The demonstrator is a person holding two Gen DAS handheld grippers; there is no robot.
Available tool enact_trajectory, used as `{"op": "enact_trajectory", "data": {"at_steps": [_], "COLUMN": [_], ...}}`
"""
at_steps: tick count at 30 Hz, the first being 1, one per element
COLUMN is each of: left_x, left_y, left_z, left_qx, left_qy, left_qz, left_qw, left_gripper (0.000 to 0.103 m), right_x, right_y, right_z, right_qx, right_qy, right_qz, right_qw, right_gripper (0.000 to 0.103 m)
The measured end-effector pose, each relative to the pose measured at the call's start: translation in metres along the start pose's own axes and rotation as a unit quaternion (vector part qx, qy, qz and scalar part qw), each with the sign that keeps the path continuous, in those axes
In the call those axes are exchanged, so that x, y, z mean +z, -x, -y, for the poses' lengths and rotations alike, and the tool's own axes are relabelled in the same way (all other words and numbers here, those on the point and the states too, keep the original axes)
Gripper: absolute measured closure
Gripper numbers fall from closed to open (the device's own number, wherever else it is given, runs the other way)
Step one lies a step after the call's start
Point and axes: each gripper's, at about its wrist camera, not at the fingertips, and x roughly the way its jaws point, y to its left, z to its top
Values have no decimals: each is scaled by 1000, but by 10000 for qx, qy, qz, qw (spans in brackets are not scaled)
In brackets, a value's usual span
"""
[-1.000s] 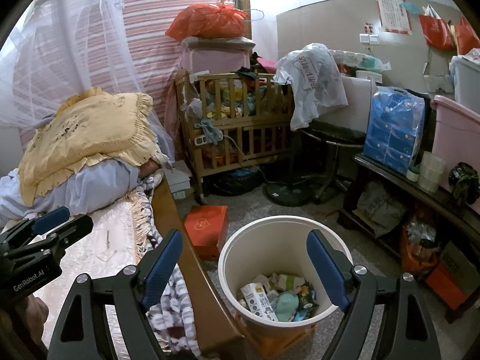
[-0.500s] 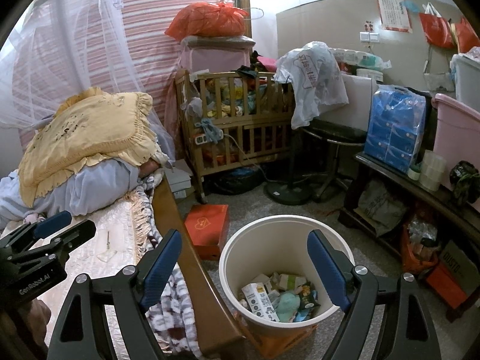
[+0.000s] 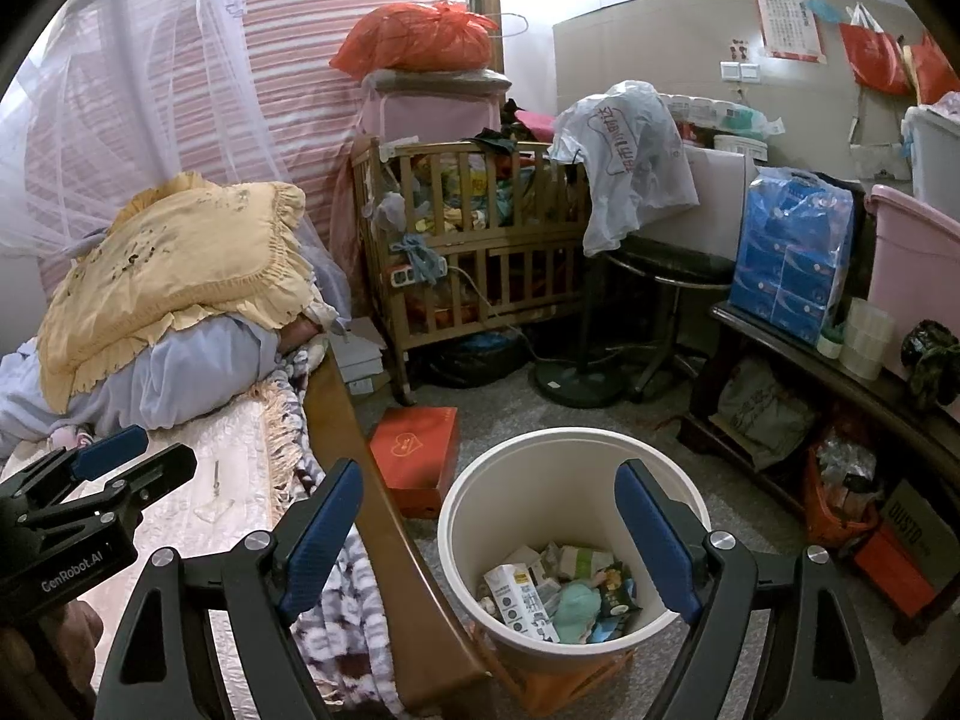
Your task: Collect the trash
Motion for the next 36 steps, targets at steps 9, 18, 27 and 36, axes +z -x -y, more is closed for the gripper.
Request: {"op": "enact_trajectory", "data": {"at_steps": [9, 18, 27, 36], "left_x": [0, -1, -2, -1], "left_y": [0, 0, -1, -1], "left_z": [-1, -1, -2, 0], "left_qx": [-7, -2, -10, 5], "left_qy": [-2, 5, 7, 16], "left_qz": [-2, -14, -22, -23], "left_qw": [10000, 10000, 10000, 10000], "left_gripper": [40, 40, 40, 40], "right_x": [1, 0, 1, 2], "right_y": [0, 1, 2, 0], "right_z": [0, -1, -1, 1], "right_qx": [5, -4, -11, 2], "right_qy": [-10, -11, -7, -8], "right_qz": [-12, -10, -18, -29], "right_qw": [10000, 10000, 10000, 10000], "right_gripper": [19, 19, 19, 18]}}
